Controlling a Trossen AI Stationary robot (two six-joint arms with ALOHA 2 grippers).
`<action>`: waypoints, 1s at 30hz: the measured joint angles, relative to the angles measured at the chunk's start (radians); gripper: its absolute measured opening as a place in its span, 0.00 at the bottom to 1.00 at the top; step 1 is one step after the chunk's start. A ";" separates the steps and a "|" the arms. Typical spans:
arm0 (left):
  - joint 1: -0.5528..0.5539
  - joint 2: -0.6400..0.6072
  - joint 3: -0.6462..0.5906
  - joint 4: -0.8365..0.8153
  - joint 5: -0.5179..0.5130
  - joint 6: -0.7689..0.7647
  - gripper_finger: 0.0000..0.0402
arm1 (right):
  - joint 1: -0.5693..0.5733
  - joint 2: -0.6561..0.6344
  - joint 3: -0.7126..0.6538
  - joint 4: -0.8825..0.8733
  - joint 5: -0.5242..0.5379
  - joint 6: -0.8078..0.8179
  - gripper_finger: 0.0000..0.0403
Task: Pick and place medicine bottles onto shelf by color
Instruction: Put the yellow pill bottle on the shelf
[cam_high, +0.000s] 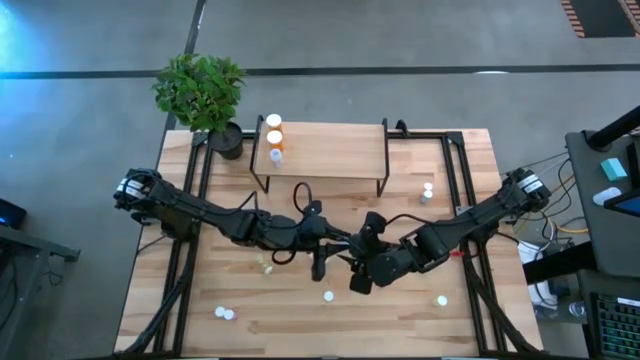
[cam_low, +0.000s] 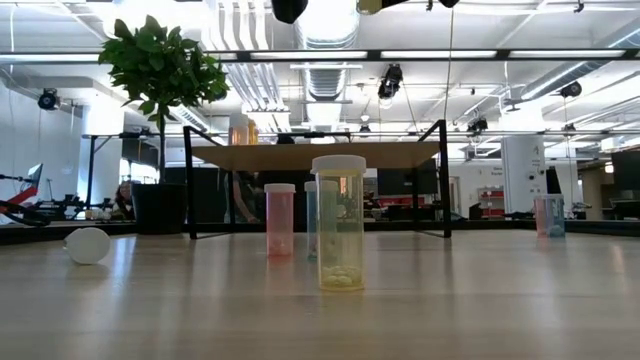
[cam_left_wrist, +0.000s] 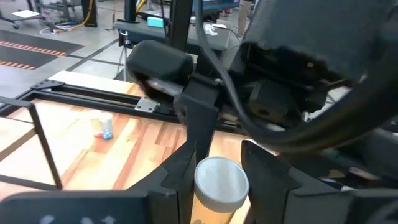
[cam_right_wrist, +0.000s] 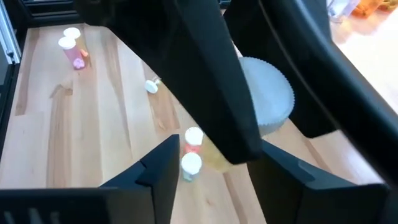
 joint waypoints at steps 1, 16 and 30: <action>0.001 0.000 0.000 0.000 -0.002 0.000 0.24 | -0.001 -0.006 0.000 -0.011 0.000 0.000 0.45; 0.093 -0.105 0.015 -0.100 -0.292 0.030 0.24 | -0.032 -0.211 -0.001 -0.338 0.081 0.074 0.50; 0.311 -0.231 0.007 -0.110 -0.268 0.059 0.24 | -0.089 -0.444 -0.001 -0.440 0.338 -0.014 0.50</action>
